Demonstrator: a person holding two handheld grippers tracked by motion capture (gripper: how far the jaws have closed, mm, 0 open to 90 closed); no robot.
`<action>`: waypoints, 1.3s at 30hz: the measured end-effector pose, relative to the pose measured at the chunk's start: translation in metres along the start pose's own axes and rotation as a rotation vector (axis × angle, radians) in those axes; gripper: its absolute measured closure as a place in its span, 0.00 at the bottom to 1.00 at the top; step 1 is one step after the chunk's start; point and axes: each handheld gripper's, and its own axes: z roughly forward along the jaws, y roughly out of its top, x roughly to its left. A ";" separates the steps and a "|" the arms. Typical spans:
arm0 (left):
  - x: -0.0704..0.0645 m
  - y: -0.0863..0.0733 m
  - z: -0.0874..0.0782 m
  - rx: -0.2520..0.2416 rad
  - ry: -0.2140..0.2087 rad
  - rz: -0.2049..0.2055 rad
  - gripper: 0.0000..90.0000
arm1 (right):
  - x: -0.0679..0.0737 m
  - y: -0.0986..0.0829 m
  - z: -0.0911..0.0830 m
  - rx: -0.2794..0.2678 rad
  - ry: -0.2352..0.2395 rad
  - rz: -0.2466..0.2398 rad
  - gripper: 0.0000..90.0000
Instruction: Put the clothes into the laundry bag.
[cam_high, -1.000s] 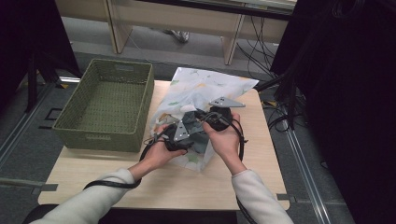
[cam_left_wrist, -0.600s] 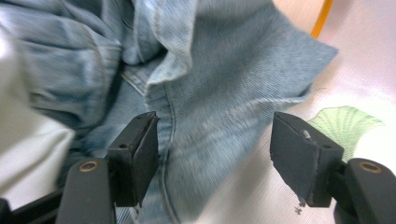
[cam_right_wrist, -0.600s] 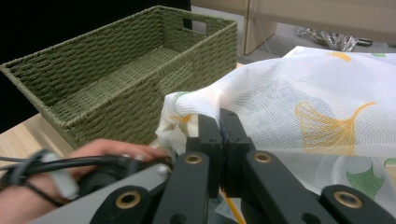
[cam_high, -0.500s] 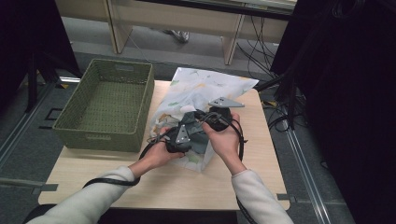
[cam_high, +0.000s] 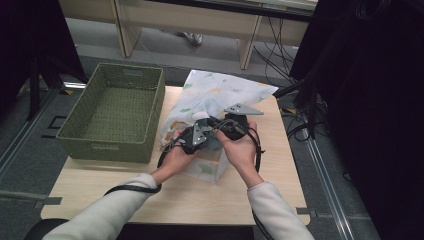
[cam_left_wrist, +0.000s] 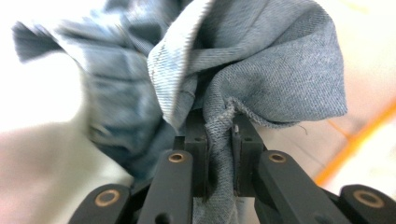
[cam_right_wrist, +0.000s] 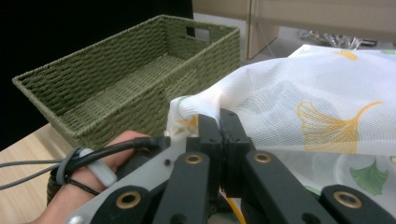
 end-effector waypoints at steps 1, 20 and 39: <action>0.000 0.001 -0.001 -0.004 0.008 0.002 0.88 | 0.000 0.001 -0.001 -0.003 -0.001 0.004 1.00; -0.005 0.010 0.018 -0.056 0.142 0.045 0.87 | 0.004 0.004 -0.004 -0.030 0.028 0.008 1.00; -0.002 0.007 0.030 -0.021 0.164 0.047 0.86 | 0.003 0.005 -0.005 -0.035 0.032 0.007 1.00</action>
